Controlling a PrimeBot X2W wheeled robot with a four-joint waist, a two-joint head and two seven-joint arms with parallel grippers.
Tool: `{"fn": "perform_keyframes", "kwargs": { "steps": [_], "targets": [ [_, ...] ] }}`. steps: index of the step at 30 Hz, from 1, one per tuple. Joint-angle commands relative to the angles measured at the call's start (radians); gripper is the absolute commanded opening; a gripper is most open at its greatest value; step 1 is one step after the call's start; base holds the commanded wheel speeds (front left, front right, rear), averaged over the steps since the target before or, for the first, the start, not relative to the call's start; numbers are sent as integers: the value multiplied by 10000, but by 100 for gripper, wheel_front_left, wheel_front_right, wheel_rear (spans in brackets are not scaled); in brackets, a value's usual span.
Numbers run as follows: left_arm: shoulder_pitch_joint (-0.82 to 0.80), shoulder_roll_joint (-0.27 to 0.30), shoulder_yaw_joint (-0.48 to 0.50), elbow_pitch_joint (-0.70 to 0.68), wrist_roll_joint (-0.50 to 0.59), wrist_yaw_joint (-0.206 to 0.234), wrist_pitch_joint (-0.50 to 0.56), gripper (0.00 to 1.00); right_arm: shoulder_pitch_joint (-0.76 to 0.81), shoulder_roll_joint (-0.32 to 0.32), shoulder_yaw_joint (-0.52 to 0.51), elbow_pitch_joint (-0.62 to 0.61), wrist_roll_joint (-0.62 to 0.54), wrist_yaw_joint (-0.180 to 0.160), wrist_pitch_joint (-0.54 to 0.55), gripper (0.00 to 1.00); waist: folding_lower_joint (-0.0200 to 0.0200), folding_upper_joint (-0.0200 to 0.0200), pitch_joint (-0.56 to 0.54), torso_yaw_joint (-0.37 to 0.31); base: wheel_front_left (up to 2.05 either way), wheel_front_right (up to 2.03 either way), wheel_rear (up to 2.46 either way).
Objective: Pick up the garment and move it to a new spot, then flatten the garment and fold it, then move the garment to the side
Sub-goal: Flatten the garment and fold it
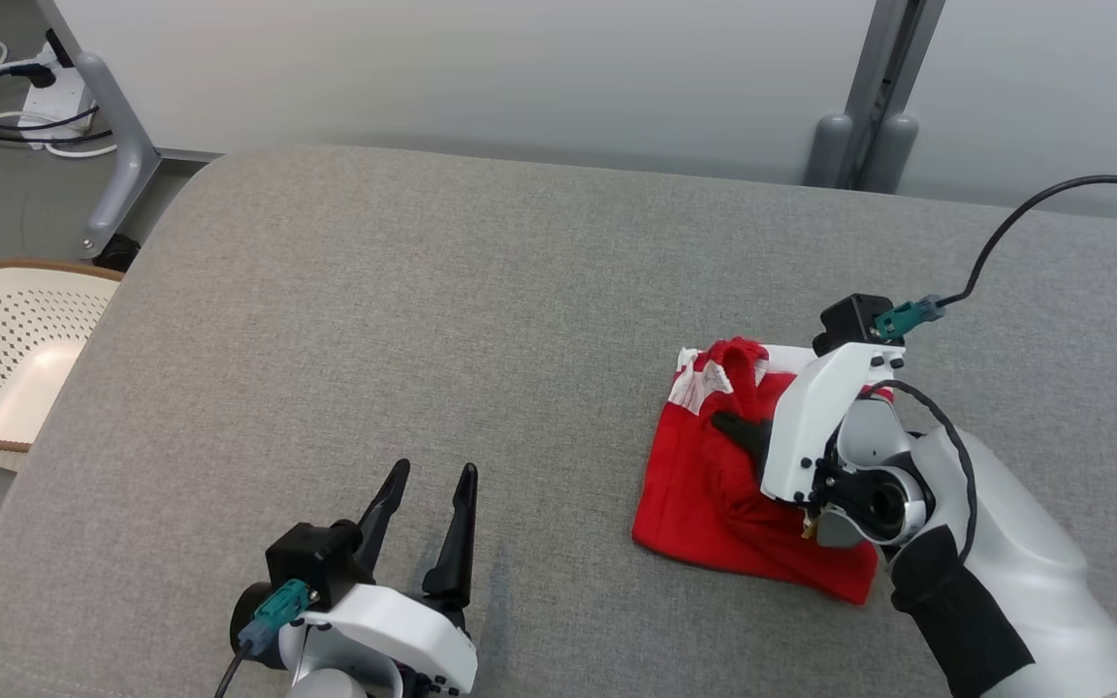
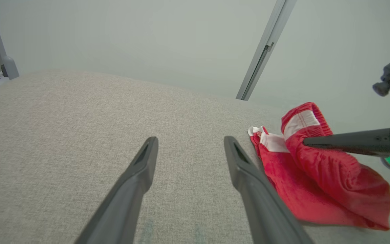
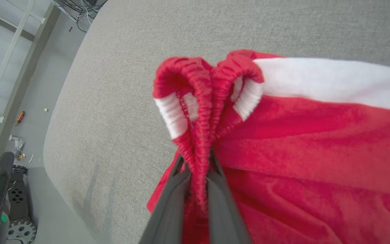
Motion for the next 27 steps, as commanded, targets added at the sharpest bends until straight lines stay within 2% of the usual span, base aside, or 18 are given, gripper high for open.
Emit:
{"fn": "perform_keyframes", "kwargs": {
  "steps": [1, 2, 16, 22, 27],
  "targets": [
    [-173, 37, -37, 17, -24, 33, -43, 100, -219, -35, 122, 238, 260, 5, -247, 41, 0, 0, -18, 33, 0, 0, 0],
    [-182, 36, -56, 24, -35, 35, -43, 100, -308, -31, 241, 353, 379, 5, -403, 100, 0, 0, -25, 47, 0, 0, 0],
    [61, 37, 57, 34, 133, 25, -43, 100, -957, -38, 1456, 768, 2117, 5, -1843, 100, 0, 0, -200, -178, 0, 0, 0],
    [116, 38, 168, -129, 245, 42, -43, 100, -1273, -64, 1403, 1074, 1201, 5, -3514, 100, 0, 0, -210, -436, 0, 0, 0],
    [1, 35, 276, -208, 433, 78, -43, 100, -1128, -507, 1250, 1221, 185, 5, -5105, 100, 0, 0, -274, -688, 0, 0, 0]
  ]
}}
